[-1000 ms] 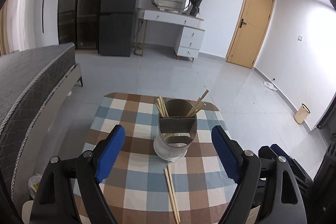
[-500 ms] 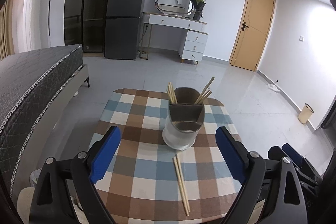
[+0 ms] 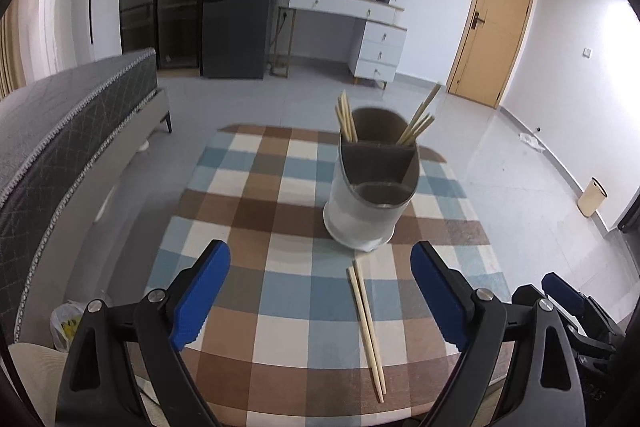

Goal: Organize utensils
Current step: 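Withdraw both open grippers from the holder toward the last chopsticks, then lower the right gripper to the last chopsticks and close on one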

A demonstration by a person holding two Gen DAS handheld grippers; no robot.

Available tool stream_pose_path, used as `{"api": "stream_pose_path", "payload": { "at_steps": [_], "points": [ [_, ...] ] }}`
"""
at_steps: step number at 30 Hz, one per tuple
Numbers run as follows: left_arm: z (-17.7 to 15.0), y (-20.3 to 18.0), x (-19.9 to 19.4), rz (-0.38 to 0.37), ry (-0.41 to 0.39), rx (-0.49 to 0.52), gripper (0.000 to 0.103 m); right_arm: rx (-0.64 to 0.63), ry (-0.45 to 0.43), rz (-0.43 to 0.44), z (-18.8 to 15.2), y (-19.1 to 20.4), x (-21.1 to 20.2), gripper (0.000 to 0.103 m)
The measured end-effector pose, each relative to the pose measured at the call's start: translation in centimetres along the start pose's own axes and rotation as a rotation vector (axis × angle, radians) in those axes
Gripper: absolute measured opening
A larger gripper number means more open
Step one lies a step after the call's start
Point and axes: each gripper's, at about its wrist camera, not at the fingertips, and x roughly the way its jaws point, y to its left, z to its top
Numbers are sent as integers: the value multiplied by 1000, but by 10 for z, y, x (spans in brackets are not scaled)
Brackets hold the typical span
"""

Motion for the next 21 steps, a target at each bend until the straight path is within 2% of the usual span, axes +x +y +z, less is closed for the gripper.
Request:
{"api": "stream_pose_path", "payload": {
  "at_steps": [4,7,12,13,15,16,17,20,21],
  "points": [
    [-9,5,24,0,53,-7,89,15,66,-14,-5,-6,17,93],
    [-18,11,43,12,96,3,89,20,147,-49,-8,-8,37,92],
    [-23,26,78,41,226,-81,89,4,214,-55,-5,-9,62,90],
    [-23,29,81,53,231,-93,89,0,223,-54,-4,-8,66,89],
    [-21,33,88,61,254,-121,89,-17,282,-41,-1,-8,84,79],
    [-21,35,92,62,274,-136,89,-20,315,-30,-2,-8,93,70],
    [-21,37,95,61,290,-149,89,-22,343,-28,-2,-8,100,66],
    [-24,40,106,113,360,-141,89,-36,426,-28,-3,-9,126,63],
    [-27,43,109,103,380,-164,89,-47,452,-27,-4,-8,136,62]
  ]
}}
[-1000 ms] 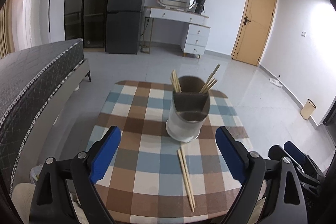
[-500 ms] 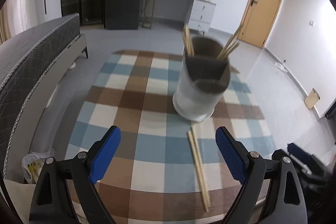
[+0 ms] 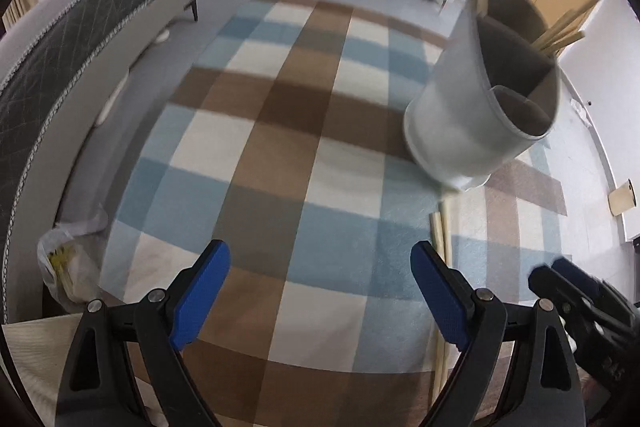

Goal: Organize utensils
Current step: 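Lower the right gripper to the last chopsticks and close on one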

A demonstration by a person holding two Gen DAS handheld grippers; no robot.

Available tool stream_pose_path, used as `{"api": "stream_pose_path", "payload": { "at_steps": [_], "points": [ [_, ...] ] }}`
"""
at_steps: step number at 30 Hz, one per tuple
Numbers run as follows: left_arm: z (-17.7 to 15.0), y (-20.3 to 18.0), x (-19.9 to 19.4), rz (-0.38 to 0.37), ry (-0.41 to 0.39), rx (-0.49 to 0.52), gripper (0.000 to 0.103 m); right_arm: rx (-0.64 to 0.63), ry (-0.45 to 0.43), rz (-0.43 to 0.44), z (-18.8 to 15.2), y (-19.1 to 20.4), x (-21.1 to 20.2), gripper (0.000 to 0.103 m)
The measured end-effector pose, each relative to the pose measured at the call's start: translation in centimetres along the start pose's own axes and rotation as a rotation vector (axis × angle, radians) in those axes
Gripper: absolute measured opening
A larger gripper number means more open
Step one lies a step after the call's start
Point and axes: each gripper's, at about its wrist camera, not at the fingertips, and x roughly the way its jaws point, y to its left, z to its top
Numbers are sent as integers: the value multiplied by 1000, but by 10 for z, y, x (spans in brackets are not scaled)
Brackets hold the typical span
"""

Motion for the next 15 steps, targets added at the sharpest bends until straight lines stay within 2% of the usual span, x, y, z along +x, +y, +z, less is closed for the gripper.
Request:
{"api": "stream_pose_path", "payload": {
  "at_steps": [7,10,13,15],
  "points": [
    [2,16,11,8,73,-81,89,-105,79,3,17,14,43,54],
    [2,24,15,9,104,-122,89,-129,113,-20,18,19,63,50],
    [3,32,18,-3,124,-162,89,-148,130,-66,19,22,76,35],
    [2,34,18,-12,129,-178,89,-174,134,-101,18,25,81,35]
  ]
}}
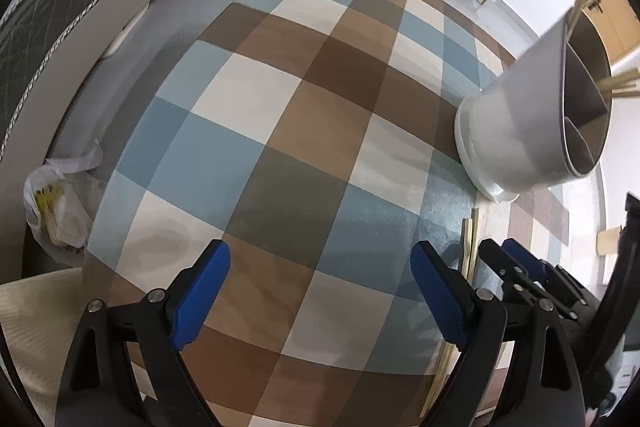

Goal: Organize utensils
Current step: 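Lower the right gripper to the last chopsticks and close on one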

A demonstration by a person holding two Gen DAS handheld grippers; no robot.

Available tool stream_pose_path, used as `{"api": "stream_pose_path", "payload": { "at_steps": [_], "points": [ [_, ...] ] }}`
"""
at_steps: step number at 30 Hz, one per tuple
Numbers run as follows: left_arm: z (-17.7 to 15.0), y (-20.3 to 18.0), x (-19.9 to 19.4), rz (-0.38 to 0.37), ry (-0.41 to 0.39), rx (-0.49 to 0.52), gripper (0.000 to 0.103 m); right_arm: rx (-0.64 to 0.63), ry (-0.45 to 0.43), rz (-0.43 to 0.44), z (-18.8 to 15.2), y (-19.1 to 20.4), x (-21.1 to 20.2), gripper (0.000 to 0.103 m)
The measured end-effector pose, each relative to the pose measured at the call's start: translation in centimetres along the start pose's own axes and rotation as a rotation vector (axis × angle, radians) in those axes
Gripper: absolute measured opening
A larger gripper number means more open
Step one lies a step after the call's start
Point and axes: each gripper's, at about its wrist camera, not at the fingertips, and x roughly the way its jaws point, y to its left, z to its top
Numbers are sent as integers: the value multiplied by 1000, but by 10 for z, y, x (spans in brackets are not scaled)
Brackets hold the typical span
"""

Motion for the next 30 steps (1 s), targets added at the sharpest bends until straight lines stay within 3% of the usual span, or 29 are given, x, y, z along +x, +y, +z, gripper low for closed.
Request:
{"api": "stream_pose_path", "payload": {
  "at_steps": [6,10,14,24,27,30],
  "points": [
    [3,-2,5,0,6,2,89,-33,-2,-5,-2,7,6,33],
    [5,-2,7,-6,17,-2,89,-36,7,-69,0,4,9,30],
    [6,1,8,-5,22,-14,89,-10,-2,-46,2,0,7,29],
    [6,0,10,20,11,-9,89,-38,-82,-69,17,10,18,31],
    [5,-3,8,22,-5,-1,89,-30,-91,-62,17,7,16,10],
    [3,-10,5,23,-29,29,89,60,-90,21,18,-8,12,5]
  ]
}}
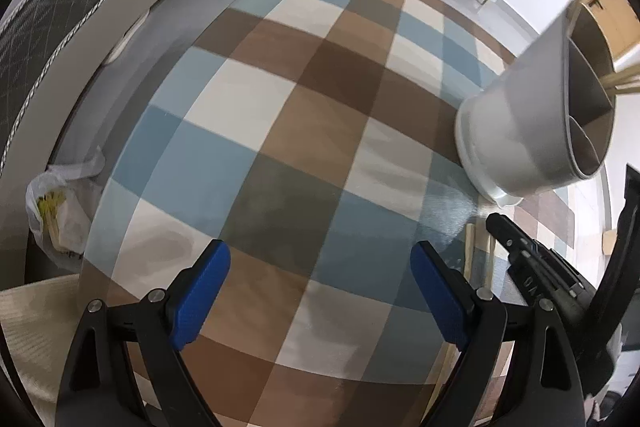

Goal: Organize utensils
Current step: 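Lower the right gripper to the last chopsticks and close on one, then close the left gripper on the last chopstick while the right gripper lifts its chopstick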

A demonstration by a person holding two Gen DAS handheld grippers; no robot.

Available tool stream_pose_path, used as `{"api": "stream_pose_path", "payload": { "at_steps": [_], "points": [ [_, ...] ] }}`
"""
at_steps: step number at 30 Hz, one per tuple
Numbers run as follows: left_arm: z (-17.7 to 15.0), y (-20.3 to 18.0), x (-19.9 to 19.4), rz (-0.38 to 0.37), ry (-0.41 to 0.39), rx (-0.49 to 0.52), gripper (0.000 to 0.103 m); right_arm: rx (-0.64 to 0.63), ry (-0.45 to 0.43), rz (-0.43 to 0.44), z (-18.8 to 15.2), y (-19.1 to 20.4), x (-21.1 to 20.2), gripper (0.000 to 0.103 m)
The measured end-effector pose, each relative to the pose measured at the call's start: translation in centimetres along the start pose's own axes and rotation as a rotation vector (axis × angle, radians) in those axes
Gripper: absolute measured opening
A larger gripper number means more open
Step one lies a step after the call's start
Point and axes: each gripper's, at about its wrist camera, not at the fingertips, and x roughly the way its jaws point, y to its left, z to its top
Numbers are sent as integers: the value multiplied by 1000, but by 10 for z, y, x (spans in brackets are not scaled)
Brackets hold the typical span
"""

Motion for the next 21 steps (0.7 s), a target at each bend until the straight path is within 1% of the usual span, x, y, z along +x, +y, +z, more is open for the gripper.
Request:
{"api": "stream_pose_path", "payload": {
  "at_steps": [3,9,13,15,16,17,18,21],
  "points": [
    [-3,-8,-3,2,-25,30,89,73,-27,47,2,-16,-10,5],
    [-9,-21,-6,-2,-59,60,89,187,-124,148,1,-46,-47,5],
    [-15,-31,-7,-10,-79,102,89,269,-166,212,-12,-65,-69,6],
    [-19,-37,-5,-17,-76,139,89,313,-186,252,-19,-79,-82,6],
    [-20,-38,-6,-27,-73,145,88,324,-191,259,-18,-76,-81,6],
    [-22,-40,-6,-53,-69,154,88,339,-202,266,-21,-81,-88,6],
    [-23,-42,-7,-62,-64,160,88,352,-216,270,-24,-86,-95,6],
    [-24,-50,-10,-52,-75,197,88,382,-235,282,-32,-91,-108,6]
  ]
}}
